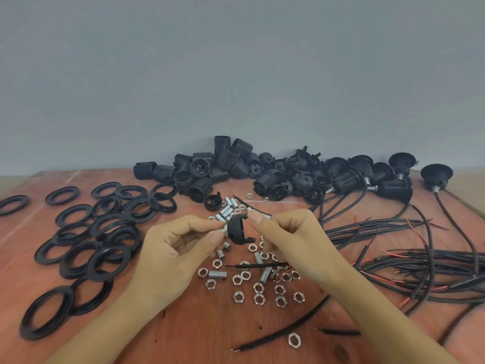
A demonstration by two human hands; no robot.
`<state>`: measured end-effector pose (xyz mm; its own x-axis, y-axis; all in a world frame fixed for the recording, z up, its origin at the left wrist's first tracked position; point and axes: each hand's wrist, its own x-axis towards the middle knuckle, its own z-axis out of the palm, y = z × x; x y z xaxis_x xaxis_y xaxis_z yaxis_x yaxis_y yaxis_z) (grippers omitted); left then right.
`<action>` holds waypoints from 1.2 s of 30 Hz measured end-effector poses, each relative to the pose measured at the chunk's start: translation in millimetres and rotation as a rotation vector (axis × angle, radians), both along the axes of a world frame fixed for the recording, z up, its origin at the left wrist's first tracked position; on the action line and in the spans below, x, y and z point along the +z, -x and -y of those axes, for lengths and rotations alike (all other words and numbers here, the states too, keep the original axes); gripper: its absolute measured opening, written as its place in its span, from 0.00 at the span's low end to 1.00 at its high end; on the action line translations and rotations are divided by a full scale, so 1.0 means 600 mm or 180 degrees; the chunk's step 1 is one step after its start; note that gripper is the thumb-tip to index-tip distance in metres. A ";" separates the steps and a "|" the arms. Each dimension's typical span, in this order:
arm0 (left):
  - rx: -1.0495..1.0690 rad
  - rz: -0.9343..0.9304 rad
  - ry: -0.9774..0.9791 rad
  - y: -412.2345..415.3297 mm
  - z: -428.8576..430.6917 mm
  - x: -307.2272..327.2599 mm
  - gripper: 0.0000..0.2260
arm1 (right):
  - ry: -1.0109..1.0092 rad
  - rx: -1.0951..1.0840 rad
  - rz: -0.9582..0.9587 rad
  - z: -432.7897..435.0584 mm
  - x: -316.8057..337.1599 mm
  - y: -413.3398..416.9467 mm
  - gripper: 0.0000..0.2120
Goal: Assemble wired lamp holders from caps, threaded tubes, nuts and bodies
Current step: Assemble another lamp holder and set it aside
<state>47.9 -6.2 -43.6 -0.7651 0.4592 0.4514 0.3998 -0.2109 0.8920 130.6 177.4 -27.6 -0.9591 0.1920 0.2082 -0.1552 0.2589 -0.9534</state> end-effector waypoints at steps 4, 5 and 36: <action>-0.0017 -0.0070 -0.0018 -0.004 -0.003 0.001 0.07 | 0.0042 0.0556 -0.0104 -0.004 0.000 -0.002 0.18; -0.0022 -0.0070 -0.0034 -0.004 -0.003 0.001 0.07 | -0.0010 0.0613 -0.0176 -0.003 -0.002 -0.002 0.18; -0.0117 0.1219 -0.0405 0.009 0.000 -0.002 0.09 | -0.2019 -0.0567 -0.0830 0.006 -0.011 -0.008 0.05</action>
